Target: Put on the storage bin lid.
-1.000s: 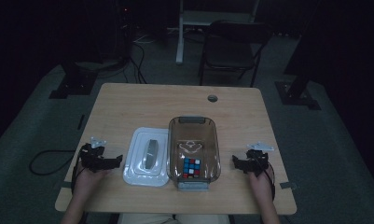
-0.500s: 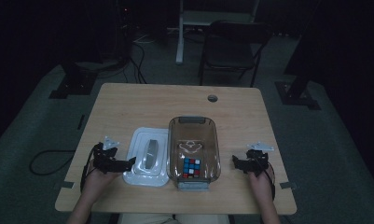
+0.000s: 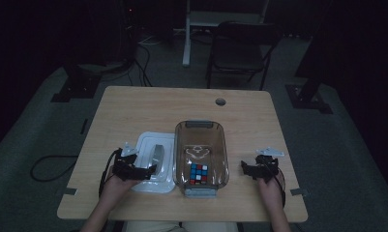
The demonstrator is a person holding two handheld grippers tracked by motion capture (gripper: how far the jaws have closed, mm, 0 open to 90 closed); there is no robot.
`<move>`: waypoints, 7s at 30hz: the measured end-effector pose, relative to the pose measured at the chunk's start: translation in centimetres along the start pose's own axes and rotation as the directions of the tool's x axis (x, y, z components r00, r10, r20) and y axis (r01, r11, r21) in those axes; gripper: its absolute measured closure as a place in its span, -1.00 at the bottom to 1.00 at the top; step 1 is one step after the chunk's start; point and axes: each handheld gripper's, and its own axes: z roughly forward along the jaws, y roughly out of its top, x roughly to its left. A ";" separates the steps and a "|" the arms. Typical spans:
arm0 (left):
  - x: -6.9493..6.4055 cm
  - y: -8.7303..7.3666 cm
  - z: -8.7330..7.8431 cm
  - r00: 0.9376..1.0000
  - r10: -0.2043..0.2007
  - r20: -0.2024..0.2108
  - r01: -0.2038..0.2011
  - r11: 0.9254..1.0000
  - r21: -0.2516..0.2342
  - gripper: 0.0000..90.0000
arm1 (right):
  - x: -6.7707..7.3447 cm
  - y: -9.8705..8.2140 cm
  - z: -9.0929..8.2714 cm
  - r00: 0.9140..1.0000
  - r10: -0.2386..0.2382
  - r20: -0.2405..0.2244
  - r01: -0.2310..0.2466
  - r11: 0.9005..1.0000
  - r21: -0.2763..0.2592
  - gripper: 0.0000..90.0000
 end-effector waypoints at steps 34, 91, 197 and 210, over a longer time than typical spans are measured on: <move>-0.4 1.0 3.4 0.999 0.010 -0.045 -0.008 0.999 0.037 0.42 | 0.0 0.0 0.0 1.000 0.001 0.000 -0.001 1.000 0.000 -0.73; 4.0 5.0 -6.9 0.997 -0.074 0.011 0.075 0.983 -0.167 0.54 | 9.3 0.3 -1.7 0.932 -0.207 -0.299 0.173 0.975 -0.139 -0.72; 5.2 9.6 -7.3 0.985 0.012 0.172 0.028 0.973 -0.229 -0.58 | 11.1 4.8 1.5 0.937 -0.197 -0.287 0.150 0.972 -0.180 -0.73; 9.9 8.0 -5.6 0.999 -0.042 0.004 0.042 0.959 -0.280 -0.97 | 11.3 4.6 1.7 0.937 -0.200 -0.286 0.155 0.973 -0.174 -0.73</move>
